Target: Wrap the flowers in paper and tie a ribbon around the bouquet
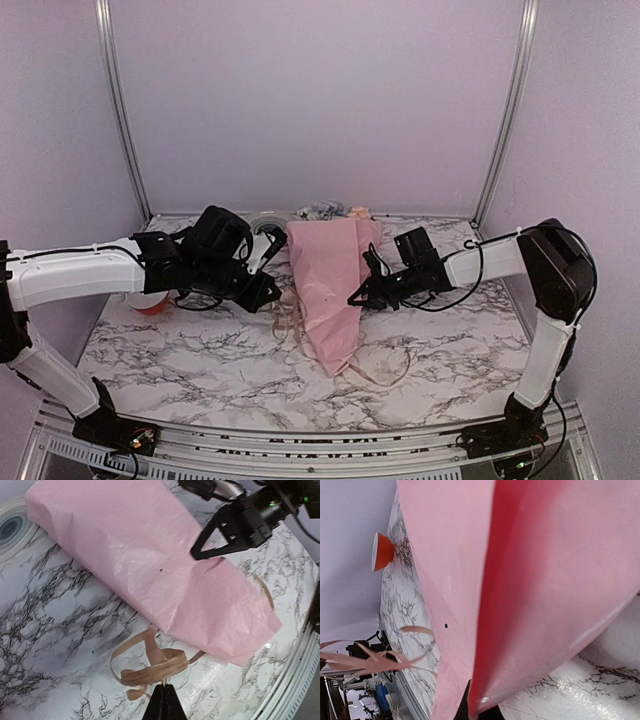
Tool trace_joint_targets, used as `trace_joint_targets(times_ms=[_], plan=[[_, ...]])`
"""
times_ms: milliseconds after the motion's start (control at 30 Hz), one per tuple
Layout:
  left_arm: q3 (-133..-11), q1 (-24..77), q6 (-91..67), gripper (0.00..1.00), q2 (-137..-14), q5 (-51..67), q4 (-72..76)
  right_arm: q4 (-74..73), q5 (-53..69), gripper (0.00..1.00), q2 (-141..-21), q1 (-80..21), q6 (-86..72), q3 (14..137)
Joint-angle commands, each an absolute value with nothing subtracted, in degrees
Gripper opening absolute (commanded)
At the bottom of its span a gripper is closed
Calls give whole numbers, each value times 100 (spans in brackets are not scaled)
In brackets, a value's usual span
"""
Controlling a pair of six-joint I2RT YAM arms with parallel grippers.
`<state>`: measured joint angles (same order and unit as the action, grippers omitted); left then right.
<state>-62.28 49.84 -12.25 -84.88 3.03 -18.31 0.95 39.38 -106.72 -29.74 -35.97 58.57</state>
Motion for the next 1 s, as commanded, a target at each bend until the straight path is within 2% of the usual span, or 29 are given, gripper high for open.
trace_joint_targets(times_ms=[0, 233, 467, 733, 867, 967], plan=[[-6507, 5026, -825, 0, -8270, 782, -1850, 0, 3980, 0, -10714, -3050, -3516, 6027], [-6373, 4873, -1018, 0, -8518, -231, -2331, -48, 3973, 0, -10722, -3050, -3481, 6053], [-6720, 4388, -1543, 0, -8547, -1948, -3687, -87, 3963, 0, -10728, -3054, -3457, 6075], [-6740, 4261, -2136, 0, -7189, -3825, -3872, -105, 3953, 0, -10723, -3050, -3463, 6067], [-6529, 4246, -1973, 0, -6832, -3683, -3777, -115, 3955, 0, -10752, -3050, -3462, 6082], [-6322, 4236, -2041, 0, -7001, -3142, -3777, -112, 3947, 0, -10749, -3052, -3472, 6093]])
